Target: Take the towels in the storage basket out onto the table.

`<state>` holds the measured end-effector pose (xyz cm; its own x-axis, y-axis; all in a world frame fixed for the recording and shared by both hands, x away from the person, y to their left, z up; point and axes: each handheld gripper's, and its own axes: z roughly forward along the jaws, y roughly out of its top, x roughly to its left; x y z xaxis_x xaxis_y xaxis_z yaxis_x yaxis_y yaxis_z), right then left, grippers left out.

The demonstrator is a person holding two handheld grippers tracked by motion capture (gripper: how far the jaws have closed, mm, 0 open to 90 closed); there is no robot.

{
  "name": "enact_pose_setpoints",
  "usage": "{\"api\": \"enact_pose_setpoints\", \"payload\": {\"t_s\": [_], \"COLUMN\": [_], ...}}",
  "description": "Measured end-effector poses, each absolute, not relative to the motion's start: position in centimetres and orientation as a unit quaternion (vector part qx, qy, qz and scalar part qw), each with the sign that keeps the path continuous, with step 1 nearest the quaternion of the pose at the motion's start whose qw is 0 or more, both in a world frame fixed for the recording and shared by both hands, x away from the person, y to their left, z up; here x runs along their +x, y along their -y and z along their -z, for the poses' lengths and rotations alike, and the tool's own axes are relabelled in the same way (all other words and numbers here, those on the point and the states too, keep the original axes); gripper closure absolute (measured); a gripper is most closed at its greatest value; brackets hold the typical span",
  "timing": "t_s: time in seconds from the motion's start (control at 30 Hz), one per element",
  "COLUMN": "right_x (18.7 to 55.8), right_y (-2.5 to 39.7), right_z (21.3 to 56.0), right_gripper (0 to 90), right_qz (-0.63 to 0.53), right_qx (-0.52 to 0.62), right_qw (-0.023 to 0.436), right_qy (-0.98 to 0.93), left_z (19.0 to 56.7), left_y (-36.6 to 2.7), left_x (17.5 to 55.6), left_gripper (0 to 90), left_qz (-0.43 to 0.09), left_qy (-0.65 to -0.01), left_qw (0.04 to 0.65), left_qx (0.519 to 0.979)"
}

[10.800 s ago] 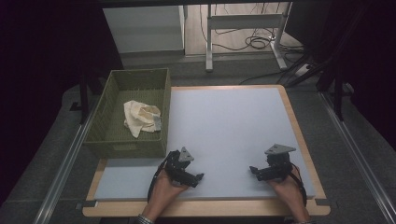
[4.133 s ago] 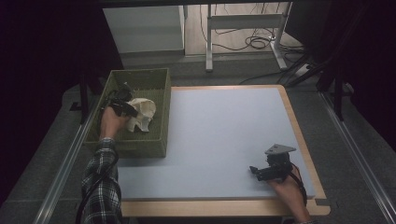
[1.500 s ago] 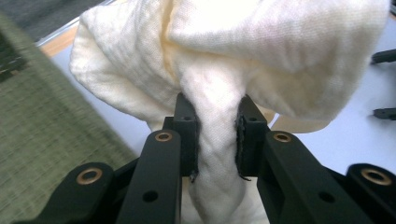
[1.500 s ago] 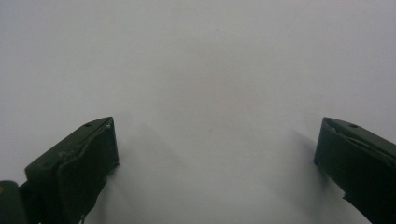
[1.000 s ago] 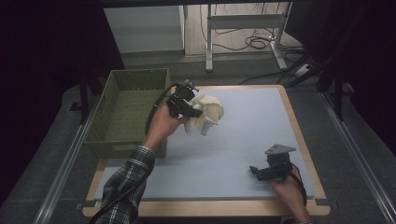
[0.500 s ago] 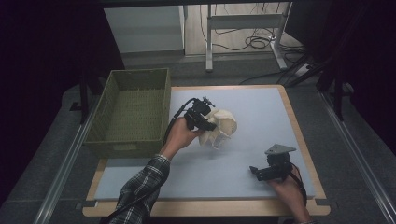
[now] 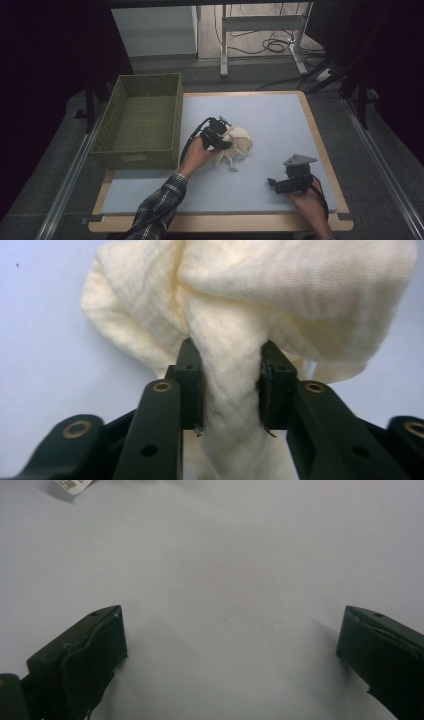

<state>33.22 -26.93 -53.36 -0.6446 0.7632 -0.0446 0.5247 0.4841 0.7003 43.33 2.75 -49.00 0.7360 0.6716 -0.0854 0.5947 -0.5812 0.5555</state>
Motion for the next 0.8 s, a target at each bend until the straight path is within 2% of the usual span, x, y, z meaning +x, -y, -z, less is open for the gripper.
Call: {"api": "enact_pose_setpoints", "payload": {"t_s": [0.1,0.13,0.23,0.33,0.5,0.57,0.6,0.7,0.8], "right_x": [33.2,33.2,33.2,33.2,33.2,33.2,33.2,33.2,33.0], "right_y": [26.9,26.9,26.9,26.9,26.9,26.9,26.9,27.0,27.0], "right_z": [53.4,53.4,53.4,53.4,53.3,53.3,53.3,53.3,53.2], "right_gripper": [0.0,0.0,0.0,0.0,0.0,0.0,0.0,0.4,6.0], "right_qz": [-0.335,-0.335,-0.335,-0.334,-0.334,-0.334,-0.334,-0.334,-0.336], "right_qx": [0.382,0.382,0.382,0.382,0.382,0.382,0.382,0.382,0.384], "right_qw": [0.178,0.178,0.179,0.179,0.179,0.179,0.178,0.179,0.179], "right_qy": [-0.843,-0.843,-0.843,-0.843,-0.843,-0.843,-0.843,-0.843,-0.841], "left_z": [49.7,50.0,50.0,49.4,48.1,47.7,47.4,47.2,47.1], "left_y": [-2.7,-2.7,-2.9,-3.1,-4.1,-4.5,-4.9,-5.1,-5.3], "left_x": [43.3,43.4,43.3,43.1,42.4,42.3,42.1,41.9,41.3], "left_gripper": [55.0,45.4,41.0,30.0,30.2,33.5,39.7,49.9,51.9], "left_qz": [-0.071,-0.069,-0.076,-0.074,-0.078,-0.078,-0.073,-0.068,-0.065], "left_qy": [-0.360,-0.363,-0.360,-0.358,-0.356,-0.354,-0.353,-0.352,-0.349], "left_qw": [0.285,0.291,0.297,0.307,0.318,0.320,0.322,0.327,0.329], "left_qx": [0.886,0.882,0.881,0.879,0.875,0.875,0.875,0.874,0.875]}}
